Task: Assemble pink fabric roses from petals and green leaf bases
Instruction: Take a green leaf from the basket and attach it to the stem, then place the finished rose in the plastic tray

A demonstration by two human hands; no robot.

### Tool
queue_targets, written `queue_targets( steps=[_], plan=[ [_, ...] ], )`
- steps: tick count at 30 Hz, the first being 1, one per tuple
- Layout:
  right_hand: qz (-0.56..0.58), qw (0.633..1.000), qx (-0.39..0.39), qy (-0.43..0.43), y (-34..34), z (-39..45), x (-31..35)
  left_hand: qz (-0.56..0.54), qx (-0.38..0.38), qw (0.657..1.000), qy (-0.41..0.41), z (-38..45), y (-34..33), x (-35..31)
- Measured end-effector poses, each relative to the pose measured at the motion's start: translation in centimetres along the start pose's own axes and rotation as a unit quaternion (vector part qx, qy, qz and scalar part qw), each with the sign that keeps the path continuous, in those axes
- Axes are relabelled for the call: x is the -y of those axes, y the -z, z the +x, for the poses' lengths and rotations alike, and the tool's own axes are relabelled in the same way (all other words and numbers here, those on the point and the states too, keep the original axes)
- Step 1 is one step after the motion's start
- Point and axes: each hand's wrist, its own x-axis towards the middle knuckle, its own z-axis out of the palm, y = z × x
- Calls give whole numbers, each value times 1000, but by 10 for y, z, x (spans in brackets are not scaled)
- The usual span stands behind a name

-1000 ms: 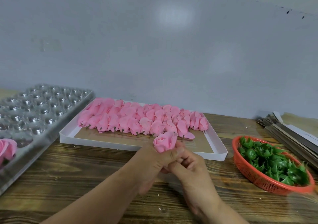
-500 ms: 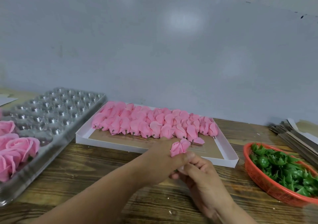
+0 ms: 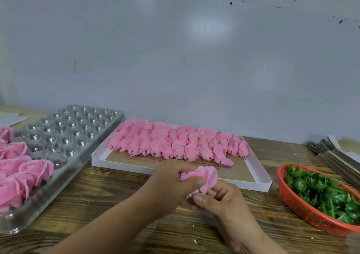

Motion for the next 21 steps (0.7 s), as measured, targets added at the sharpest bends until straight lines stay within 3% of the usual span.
queue_targets(
  steps=[11, 13, 16, 21],
  plan=[
    [-54, 994, 76, -52, -11, -1, -12, 116, -13, 991, 59, -25, 16, 1],
    [-80, 992, 60, -70, -12, -1, -12, 136, -17, 988, 69, -28, 26, 0],
    [-108, 989, 5, -96, -8, -1, -14, 191, -85, 975, 81, -22, 63, -5],
    [-147, 983, 2, -110, -7, -2, -11, 265, -259, 924, 95, -20, 160, -6]
  ],
)
